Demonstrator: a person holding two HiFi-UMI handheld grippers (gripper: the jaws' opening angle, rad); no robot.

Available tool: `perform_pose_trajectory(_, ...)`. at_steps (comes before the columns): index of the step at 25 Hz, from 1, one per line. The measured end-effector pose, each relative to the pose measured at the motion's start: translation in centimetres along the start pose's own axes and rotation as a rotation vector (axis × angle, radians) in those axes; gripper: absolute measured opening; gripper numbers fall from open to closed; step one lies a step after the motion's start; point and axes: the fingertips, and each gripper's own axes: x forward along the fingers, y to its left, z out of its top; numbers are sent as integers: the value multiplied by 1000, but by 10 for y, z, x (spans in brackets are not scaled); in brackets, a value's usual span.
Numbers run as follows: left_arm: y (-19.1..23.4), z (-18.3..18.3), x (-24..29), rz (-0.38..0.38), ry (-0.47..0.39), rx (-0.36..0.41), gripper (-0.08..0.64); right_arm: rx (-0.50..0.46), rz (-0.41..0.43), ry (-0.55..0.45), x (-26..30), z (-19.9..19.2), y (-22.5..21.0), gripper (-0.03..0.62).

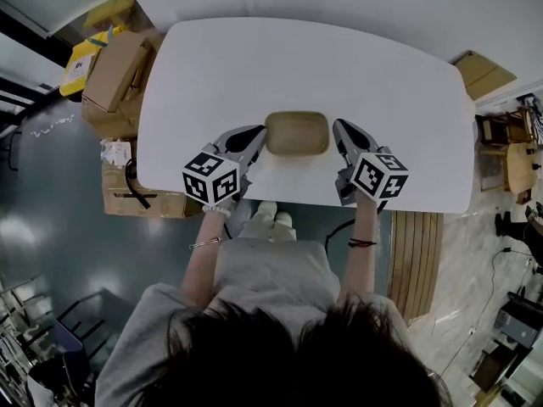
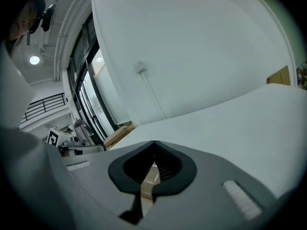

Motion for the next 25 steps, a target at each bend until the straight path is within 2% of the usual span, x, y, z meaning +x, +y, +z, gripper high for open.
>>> perform_pose_trajectory(10,13,-31,14,-12,65,-64,-5,8,-108,177,13,-38,-27,14)
perform_pose_trajectory(15,14,-39,17,-22,78,-77,-5,30,-139,203,15,-51,-34,15)
perform_pose_trajectory(18,16,-41,19,-23,80,-82,-5,48,-150,216,17,-56,-38,55)
perform_pose_trajectory(25,19,-43,19,-21,81,-94,-6,70,-166,251,22,-65,-41,86)
